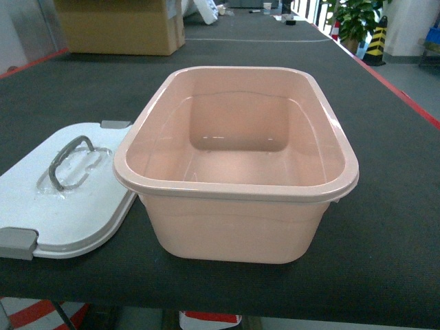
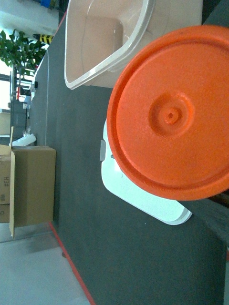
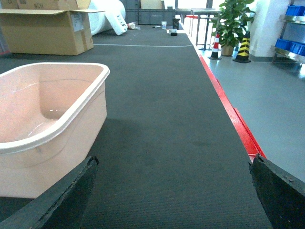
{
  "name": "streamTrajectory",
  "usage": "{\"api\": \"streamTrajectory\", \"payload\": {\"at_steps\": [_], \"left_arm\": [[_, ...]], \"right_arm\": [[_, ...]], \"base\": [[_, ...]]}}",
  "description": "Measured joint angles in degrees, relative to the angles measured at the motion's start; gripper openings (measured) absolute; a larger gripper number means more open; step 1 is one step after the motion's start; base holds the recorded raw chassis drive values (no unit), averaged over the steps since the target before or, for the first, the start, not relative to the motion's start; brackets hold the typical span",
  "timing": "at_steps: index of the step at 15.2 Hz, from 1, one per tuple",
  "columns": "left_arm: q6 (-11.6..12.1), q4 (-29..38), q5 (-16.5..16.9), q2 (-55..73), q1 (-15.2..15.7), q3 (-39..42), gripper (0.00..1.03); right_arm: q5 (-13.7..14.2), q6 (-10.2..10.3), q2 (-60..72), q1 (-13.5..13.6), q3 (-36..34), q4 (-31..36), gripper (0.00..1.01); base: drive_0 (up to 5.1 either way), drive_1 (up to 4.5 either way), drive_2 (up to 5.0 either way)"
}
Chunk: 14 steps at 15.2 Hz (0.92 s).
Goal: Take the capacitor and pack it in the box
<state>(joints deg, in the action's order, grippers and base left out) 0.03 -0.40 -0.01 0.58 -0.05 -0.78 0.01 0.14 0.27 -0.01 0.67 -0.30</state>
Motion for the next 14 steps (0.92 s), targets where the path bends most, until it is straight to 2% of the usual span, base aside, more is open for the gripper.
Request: {"api": "streamTrajectory", "payload": {"at_steps": [1,2,3,4,5,6,7,8,9,12,14], "left_arm": [[0.0,0.02,0.0,0.0,0.0,0.0,0.44],[-0.02,0.0,-1.42,0.2,-0.61,-0.02,0.44],[-0.24,5.18,-13.68,4.39,-7.34,-0.02,0.44],[-0.5,12.63,-21.24,12.37,-12.79,-0.09,0.44],[-0.72,22.95,-24.59,22.75,-12.94,-0.35,0.44],[-0.96,34.42,-24.72,34.47,-11.91,-2.32,0.44],[-0.92,45.86,-23.28,46.51,-12.48,-6.56,0.44],[-1.09,54.95,-21.22,58.14,-14.05,-12.5,0.44],[-0.92,59.69,-20.79,67.36,-15.85,-17.79,0.44],[-1.57,56.89,-18.36,90.42,-23.37,-35.17,0.44],[-3.15,52.74,-16.63,100.65,-26.27,-46.66,0.44]], "right_arm": [[0.0,0.0,0.0,0.0,0.0,0.0,0.98],[0.0,0.0,0.0,0.0,0.0,0.0,0.98],[0.07,0.02,0.0,0.0,0.0,-0.02,0.98],[-0.02,0.0,0.0,0.0,0.0,0.04,0.98],[-0.02,0.0,0.0,0.0,0.0,0.02,0.98],[0.0,0.0,0.0,0.0,0.0,-0.02,0.98],[-0.02,0.0,0.0,0.0,0.0,-0.02,0.98],[0.0,0.0,0.0,0.0,0.0,0.0,0.98],[0.0,0.0,0.0,0.0,0.0,0.0,0.98],[0.0,0.0,0.0,0.0,0.0,0.0,0.98],[0.0,0.0,0.0,0.0,0.0,-0.02,0.98]], "base": [[0.0,0.0,0.0],[0.0,0.0,0.0],[0.0,0.0,0.0],[0.0,0.0,0.0],[0.0,0.0,0.0],[0.0,0.0,0.0],[0.0,0.0,0.0],[0.0,0.0,0.0],[0.0,0.0,0.0],[0.0,0.0,0.0],[0.0,0.0,0.0]]}}
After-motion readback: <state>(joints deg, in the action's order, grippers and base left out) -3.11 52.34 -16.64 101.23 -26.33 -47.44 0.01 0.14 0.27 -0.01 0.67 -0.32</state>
